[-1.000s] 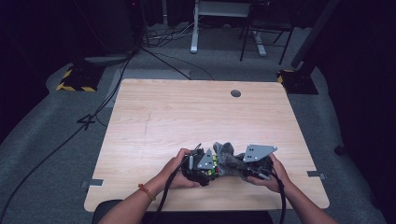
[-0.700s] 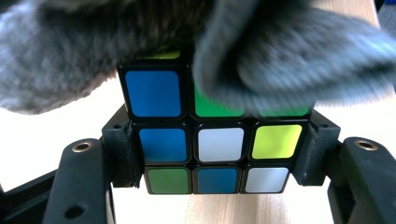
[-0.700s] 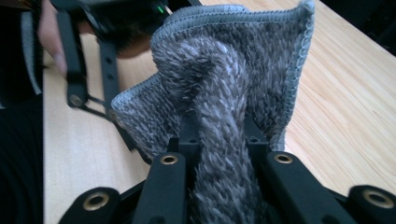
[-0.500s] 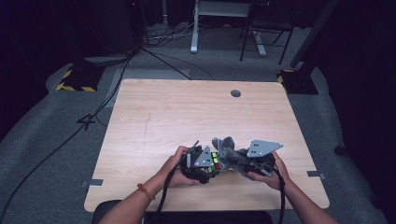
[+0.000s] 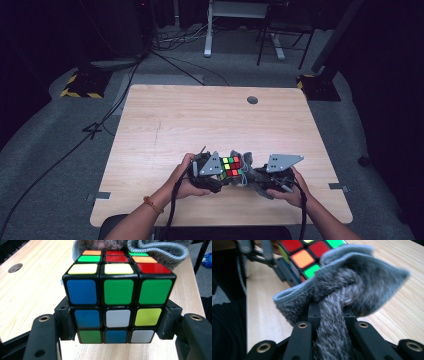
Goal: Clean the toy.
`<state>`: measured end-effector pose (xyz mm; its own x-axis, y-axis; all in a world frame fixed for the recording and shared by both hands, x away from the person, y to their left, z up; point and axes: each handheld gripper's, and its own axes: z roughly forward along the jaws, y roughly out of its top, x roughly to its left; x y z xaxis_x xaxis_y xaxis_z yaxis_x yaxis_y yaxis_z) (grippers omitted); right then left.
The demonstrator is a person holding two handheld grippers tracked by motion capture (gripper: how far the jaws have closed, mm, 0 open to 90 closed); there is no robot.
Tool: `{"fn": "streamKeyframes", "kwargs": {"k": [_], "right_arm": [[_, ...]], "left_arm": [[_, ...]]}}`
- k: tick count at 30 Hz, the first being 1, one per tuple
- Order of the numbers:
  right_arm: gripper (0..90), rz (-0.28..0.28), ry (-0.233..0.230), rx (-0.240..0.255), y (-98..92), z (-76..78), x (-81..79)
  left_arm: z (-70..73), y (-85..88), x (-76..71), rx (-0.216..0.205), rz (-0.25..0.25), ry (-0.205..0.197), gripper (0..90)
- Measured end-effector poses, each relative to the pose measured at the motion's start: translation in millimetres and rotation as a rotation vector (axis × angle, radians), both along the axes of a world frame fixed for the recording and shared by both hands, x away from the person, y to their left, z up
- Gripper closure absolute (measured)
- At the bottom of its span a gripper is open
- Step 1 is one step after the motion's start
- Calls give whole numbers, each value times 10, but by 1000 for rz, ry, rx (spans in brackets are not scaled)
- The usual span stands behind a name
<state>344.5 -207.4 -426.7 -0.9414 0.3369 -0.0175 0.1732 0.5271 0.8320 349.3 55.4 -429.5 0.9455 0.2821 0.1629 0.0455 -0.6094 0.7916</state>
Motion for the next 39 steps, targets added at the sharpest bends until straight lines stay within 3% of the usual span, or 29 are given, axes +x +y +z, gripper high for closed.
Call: {"fn": "streamKeyframes", "kwargs": {"k": [4, 6, 9, 12, 14, 20, 23, 28, 32, 37, 39], "right_arm": [[768, 9, -5, 12, -13, 11, -4], [767, -9, -13, 3, -12, -17, 7], [767, -8, -1, -9, 6, -78, 32], [767, -3, 8, -11, 15, -108, 32], [767, 9, 5, -9, 5, -106, 21], [769, 24, 0, 49, -49, -49, 6], [769, 37, -17, 67, -53, -4, -26], [769, 27, -39, 58, -5, 19, -41], [769, 24, -56, 53, 23, 27, -46], [769, 5, -61, 24, 10, -7, -38], [768, -3, -57, -15, 19, -64, -23]], "left_arm": [[-12, -9, -6, -13, -11, 12, 335], [-5, -34, -50, -16, -47, 11, 336], [13, -88, -101, 7, -53, -19, 336], [-1, -61, -57, -15, -55, 6, 335], [-14, -55, -40, -8, -54, 8, 335], [-39, -46, -12, -1, -57, 15, 329], [-71, -75, -6, 28, -64, 25, 326], [-93, -91, 8, 45, -45, 21, 327], [-101, -122, 7, 82, -43, 1, 328], [-93, -126, 13, 69, -37, 5, 332], [-76, -105, 7, 58, -37, 3, 332]]}}
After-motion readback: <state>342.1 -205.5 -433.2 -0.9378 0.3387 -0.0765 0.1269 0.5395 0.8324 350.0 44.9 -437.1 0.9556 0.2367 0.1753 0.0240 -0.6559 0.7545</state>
